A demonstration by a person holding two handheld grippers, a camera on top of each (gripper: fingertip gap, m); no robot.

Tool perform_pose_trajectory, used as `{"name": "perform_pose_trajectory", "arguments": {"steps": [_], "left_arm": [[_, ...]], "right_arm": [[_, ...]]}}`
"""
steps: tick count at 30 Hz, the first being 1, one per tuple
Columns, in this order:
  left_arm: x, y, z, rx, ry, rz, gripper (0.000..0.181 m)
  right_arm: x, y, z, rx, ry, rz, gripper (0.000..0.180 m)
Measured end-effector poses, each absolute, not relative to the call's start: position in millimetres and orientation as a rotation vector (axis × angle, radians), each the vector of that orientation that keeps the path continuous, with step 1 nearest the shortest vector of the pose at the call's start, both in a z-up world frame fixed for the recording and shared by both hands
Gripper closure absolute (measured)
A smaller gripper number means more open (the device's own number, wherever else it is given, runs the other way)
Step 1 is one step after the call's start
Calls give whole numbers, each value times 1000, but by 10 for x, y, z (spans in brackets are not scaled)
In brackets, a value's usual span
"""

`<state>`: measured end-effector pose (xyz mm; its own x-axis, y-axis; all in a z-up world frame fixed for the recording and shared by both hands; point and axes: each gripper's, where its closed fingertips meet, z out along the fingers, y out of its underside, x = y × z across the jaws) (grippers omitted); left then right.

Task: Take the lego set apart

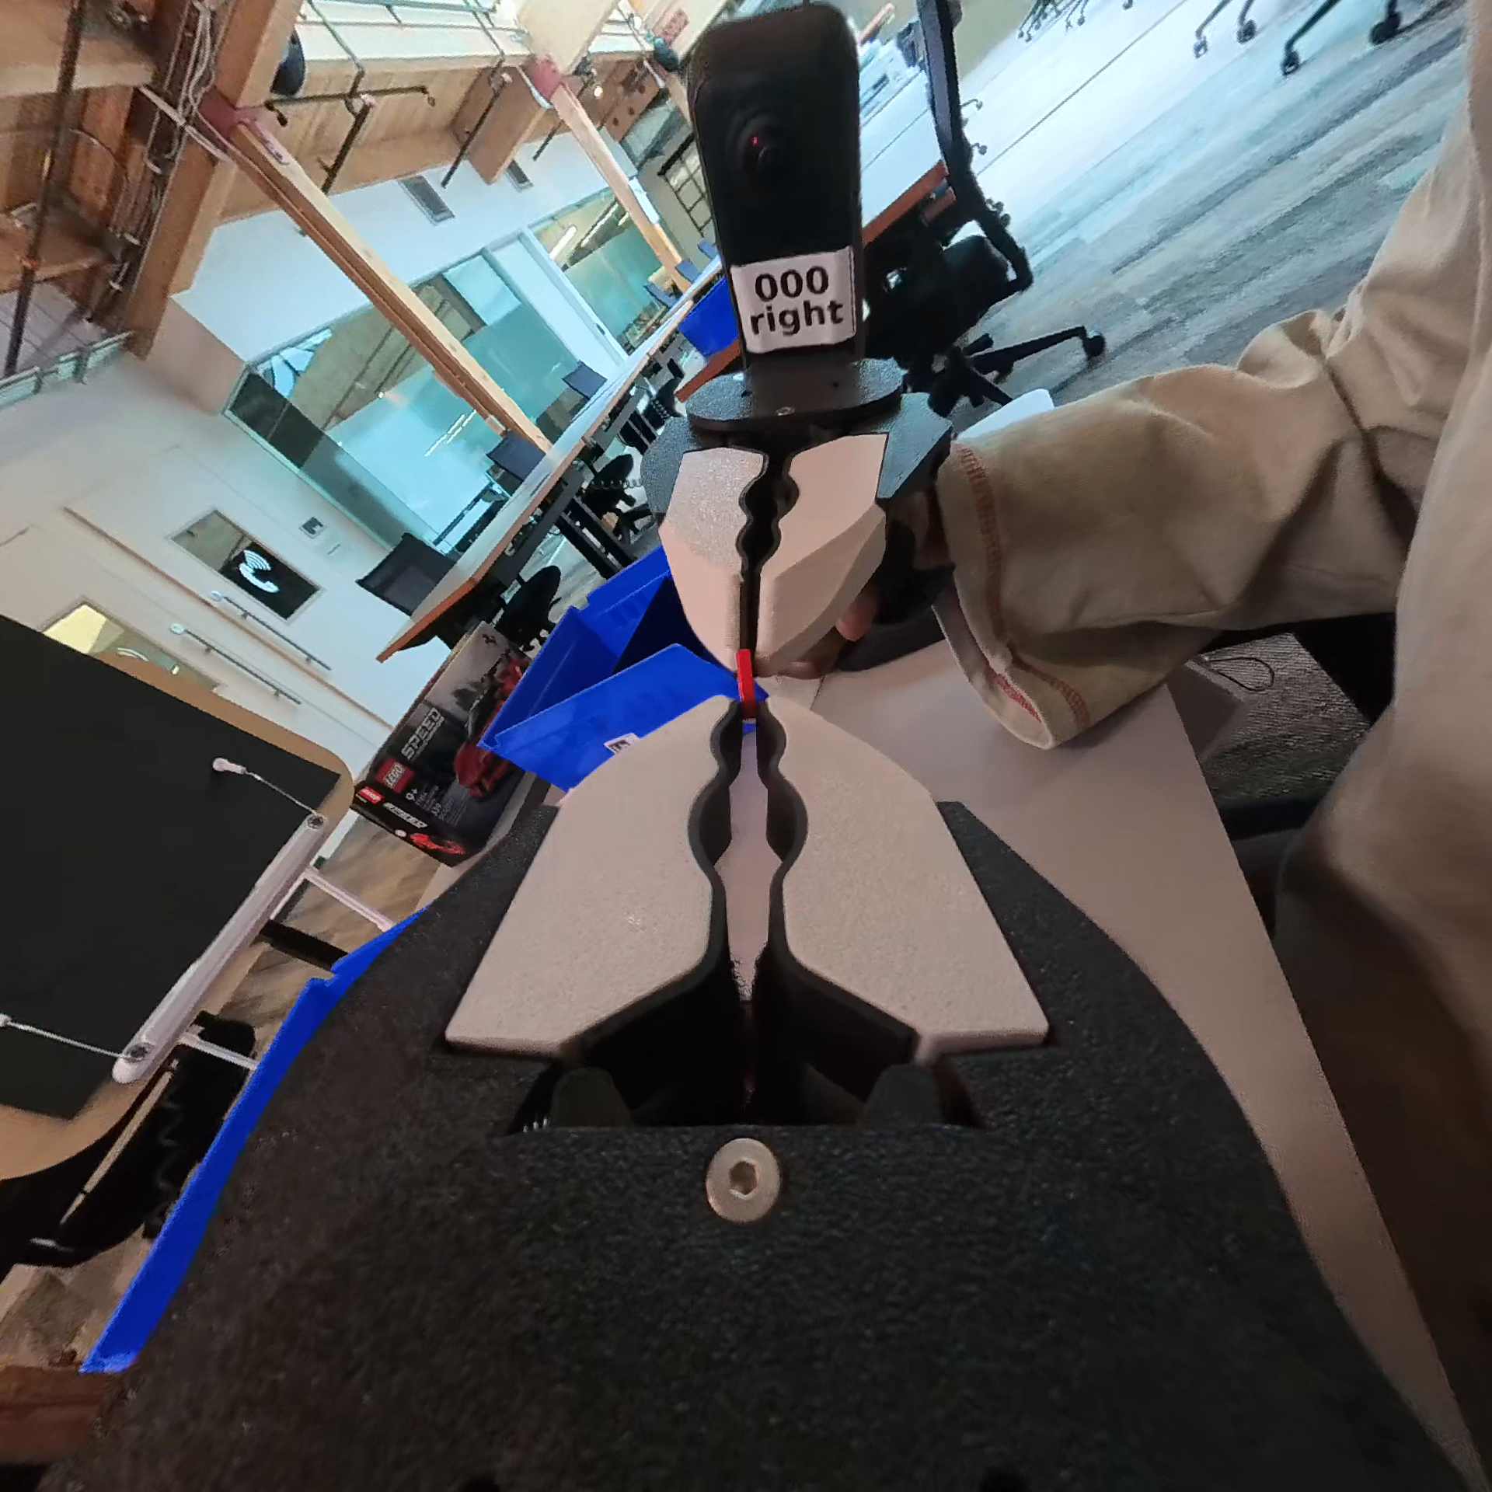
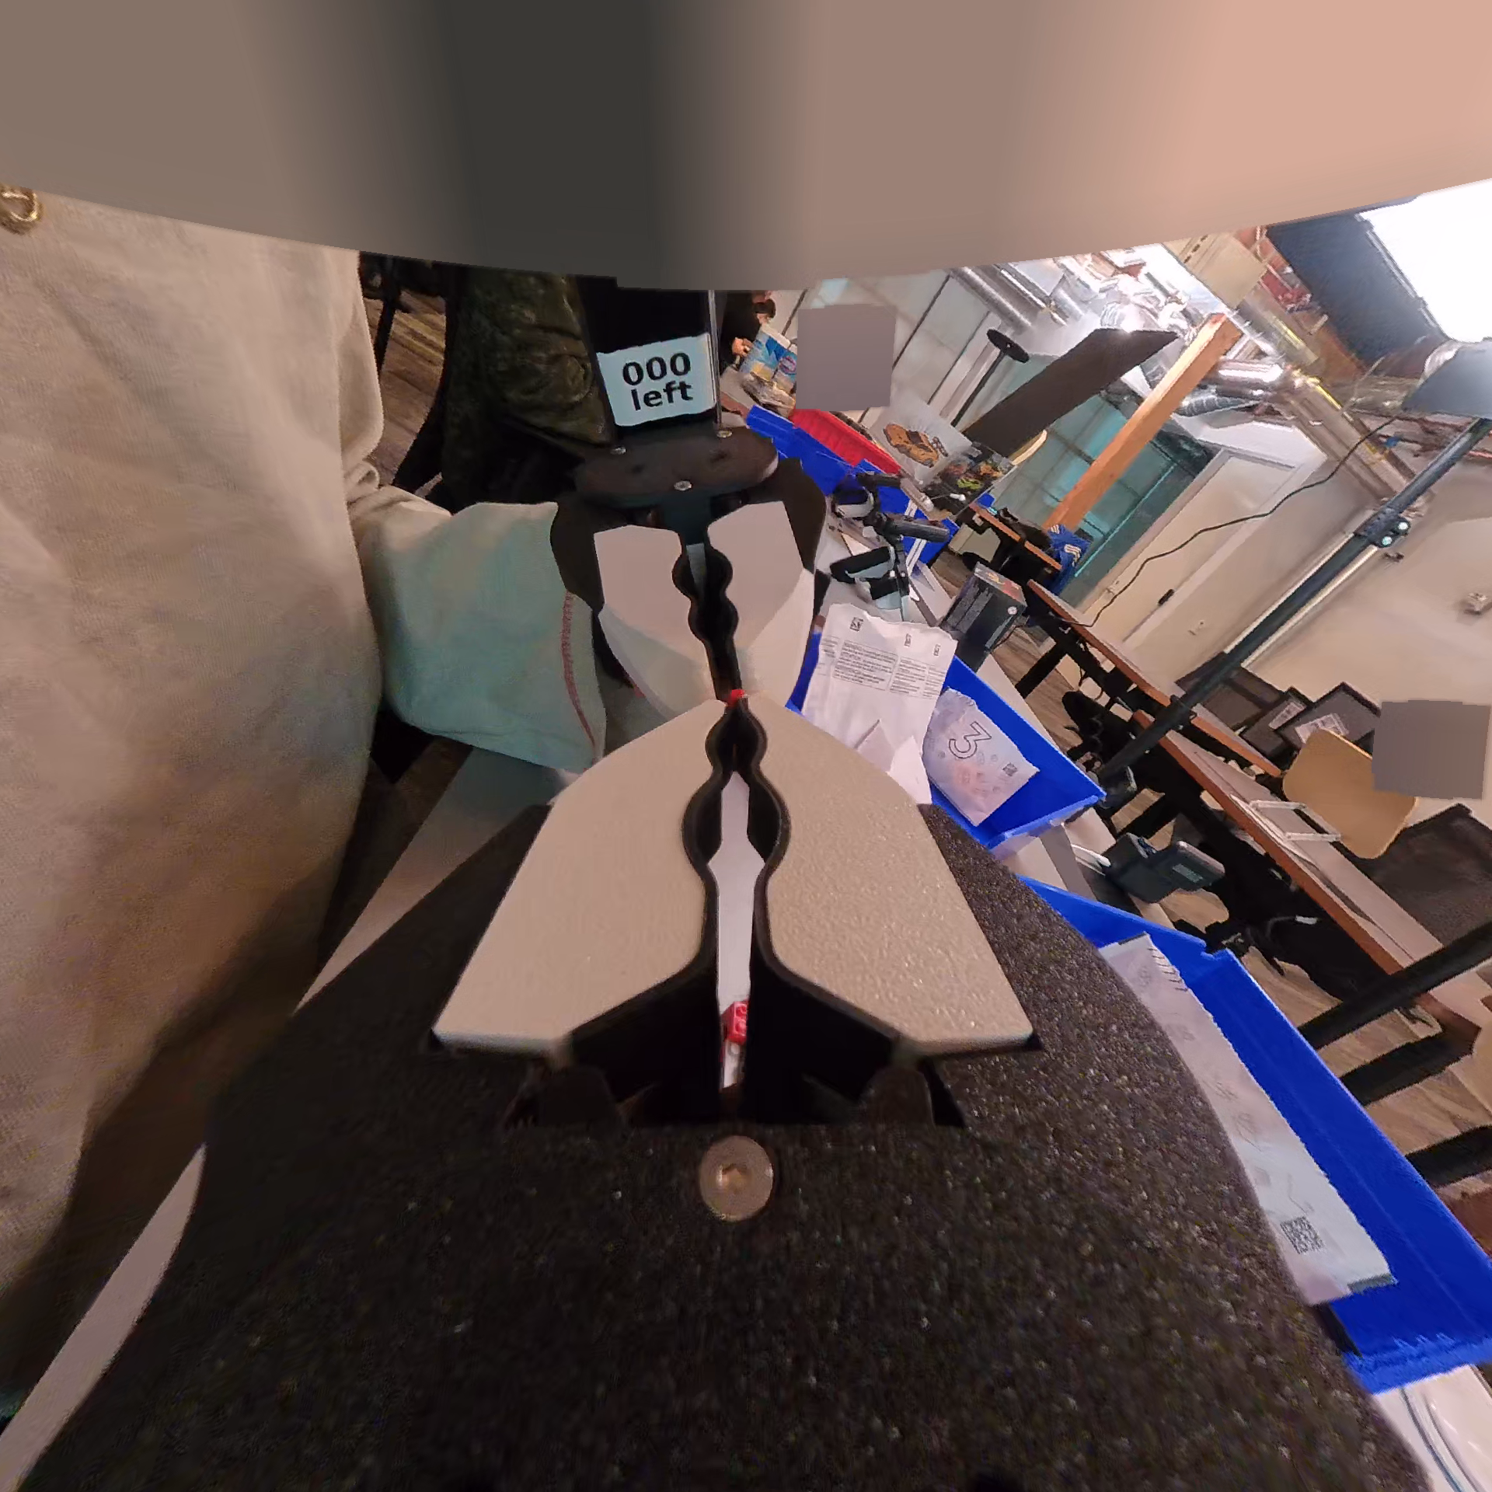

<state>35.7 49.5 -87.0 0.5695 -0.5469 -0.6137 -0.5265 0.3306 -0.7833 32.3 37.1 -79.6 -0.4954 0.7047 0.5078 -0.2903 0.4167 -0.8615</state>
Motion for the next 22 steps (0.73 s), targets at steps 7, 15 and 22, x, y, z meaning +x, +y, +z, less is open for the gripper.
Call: {"name": "perform_pose_trajectory", "arguments": {"steps": [7, 15, 22], "left_arm": [[321, 486, -837, -1281, 1043, 44, 178], [298, 477, -804, -1268, 1026, 44, 179], [138, 593, -801, -1360, 870, -41, 178]], "right_arm": [[357, 382, -704, -344, -1625, 1306, 174], [351, 398, -712, -355, -1625, 1305, 174], [198, 635, -534, -700, -1443, 1540, 161]]}}
